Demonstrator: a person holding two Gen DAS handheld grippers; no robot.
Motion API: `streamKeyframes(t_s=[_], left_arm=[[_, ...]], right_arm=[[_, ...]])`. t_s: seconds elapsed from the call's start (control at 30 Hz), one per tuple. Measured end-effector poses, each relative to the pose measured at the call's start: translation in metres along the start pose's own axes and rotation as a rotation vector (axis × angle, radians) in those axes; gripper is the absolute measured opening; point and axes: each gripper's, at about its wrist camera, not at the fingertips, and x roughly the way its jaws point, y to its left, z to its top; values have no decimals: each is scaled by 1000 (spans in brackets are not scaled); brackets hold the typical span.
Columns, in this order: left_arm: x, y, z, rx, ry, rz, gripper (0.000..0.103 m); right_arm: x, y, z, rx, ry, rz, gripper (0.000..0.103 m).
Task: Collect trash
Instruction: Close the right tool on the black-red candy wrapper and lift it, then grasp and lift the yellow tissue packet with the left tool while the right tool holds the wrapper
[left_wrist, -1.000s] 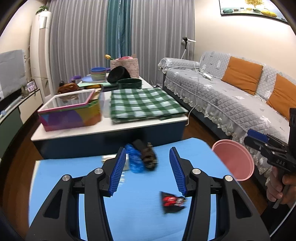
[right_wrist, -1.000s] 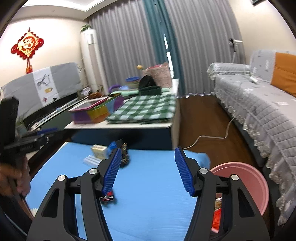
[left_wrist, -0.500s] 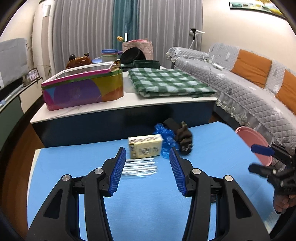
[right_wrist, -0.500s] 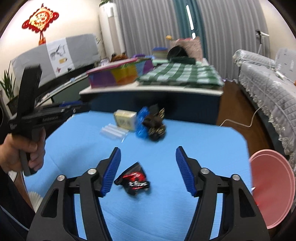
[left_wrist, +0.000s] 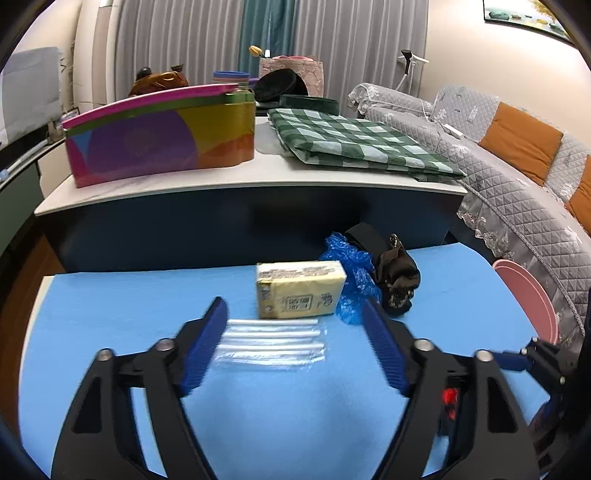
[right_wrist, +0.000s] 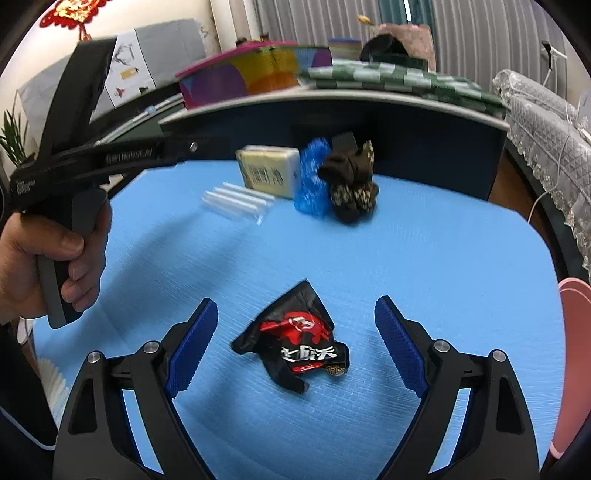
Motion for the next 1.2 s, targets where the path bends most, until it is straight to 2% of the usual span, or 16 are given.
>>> streamKeyframes(t_s=[0.07,0.17,0.23,0.37,0.4,0.43,0.83,0.87,0.93,1.2], left_arm=[[11,-2,0,-8,6,4,83],[26,-2,-1,-23,18,20,84],[35,-1,-2,-37,28,27,84],[48,1,-2,-47,29,38,84],[49,2,-2,-51,29,38,85],[51,3,-1,-59,30,37,85],[67,-3,2,-67,51,50,84],[68,-3,2,-66,60,60,83],[69,-2,3,-74,70,48,73],[53,-4,0,-52,52,54,72]], right_arm=[[6,-3,-2,0,25,-18,83],[8,-8,-3,15,42,-9,75],[9,-8,-2,6,43,-13,64],[11,-10,-1,-4,60,-16,51],[9,-11,-1,-7,51,-19,42],[7,-12,0,-10,40,-26,37],[-3,-32,4,25,7,-82,37],[-3,-33,5,28,6,-83,37],[-5,-36,6,34,-1,-86,37],[-14,-49,12,62,-36,-108,37]])
